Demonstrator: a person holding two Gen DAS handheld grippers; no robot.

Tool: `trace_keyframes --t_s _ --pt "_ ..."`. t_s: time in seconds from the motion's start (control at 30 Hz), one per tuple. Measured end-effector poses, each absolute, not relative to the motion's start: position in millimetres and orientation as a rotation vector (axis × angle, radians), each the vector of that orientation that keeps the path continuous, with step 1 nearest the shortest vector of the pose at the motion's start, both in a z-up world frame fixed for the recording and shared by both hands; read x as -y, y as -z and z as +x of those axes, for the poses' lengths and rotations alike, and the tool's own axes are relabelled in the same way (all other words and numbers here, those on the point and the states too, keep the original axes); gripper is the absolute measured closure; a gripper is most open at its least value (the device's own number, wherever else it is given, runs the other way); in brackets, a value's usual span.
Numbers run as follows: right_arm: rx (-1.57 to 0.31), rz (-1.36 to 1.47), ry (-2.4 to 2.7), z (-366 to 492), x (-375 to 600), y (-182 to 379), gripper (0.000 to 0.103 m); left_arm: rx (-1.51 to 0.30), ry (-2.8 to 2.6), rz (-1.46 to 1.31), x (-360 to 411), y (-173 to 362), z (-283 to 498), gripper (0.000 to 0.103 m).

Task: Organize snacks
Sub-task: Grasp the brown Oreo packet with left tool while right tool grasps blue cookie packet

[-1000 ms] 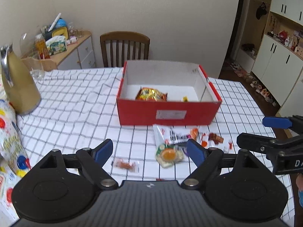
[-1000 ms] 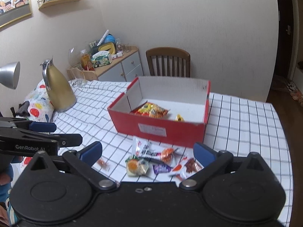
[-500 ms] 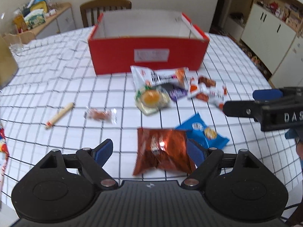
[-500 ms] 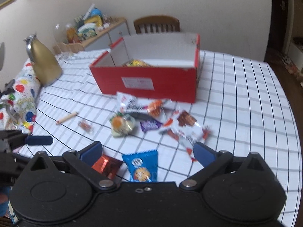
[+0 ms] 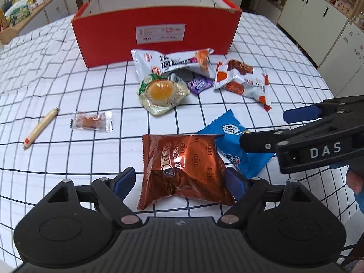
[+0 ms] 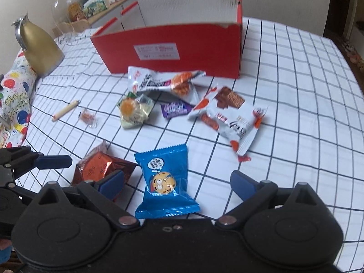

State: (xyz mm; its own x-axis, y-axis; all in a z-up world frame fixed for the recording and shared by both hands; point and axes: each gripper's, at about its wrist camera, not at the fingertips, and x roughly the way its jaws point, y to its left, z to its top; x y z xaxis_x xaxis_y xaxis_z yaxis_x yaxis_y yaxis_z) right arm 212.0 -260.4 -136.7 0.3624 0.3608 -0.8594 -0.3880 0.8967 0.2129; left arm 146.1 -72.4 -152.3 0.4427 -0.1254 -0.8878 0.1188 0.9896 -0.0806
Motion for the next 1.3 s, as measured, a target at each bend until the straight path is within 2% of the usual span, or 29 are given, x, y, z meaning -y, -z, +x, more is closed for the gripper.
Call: trace_keyframes --t_s 0.2,0.57,0.63,0.73,0.9,0.97,1.13,1.3 --pt "-1.166 -0.046 -0.468 222 253 153 0.01 -1.133 0.162 -0.044 70 162 154 0.018" --pt "-1.194 -0.071 -0.5 227 240 163 0.028 -1.132 0.174 -0.072 66 164 156 0.018" --pt "-1.199 -0.063 -0.503 228 240 163 0.027 -1.135 0.173 -0.084 64 164 157 0.018" --pt "-1.197 -0.068 -0.5 229 239 163 0.031 -1.143 0.169 -0.107 61 164 158 0.023" --pt "-1.194 -0.083 -0.507 228 237 161 0.047 -1.151 0.166 -0.151 55 162 158 0.034" --pt "-1.196 -0.072 -0.52 227 238 161 0.058 -1.149 0.158 -0.162 54 162 158 0.036" --pt "-1.161 -0.083 -0.527 223 238 156 0.066 -1.146 0.144 -0.184 51 160 157 0.042" --pt "-1.146 -0.074 -0.512 220 242 153 0.069 -1.14 0.133 -0.17 52 157 155 0.045"
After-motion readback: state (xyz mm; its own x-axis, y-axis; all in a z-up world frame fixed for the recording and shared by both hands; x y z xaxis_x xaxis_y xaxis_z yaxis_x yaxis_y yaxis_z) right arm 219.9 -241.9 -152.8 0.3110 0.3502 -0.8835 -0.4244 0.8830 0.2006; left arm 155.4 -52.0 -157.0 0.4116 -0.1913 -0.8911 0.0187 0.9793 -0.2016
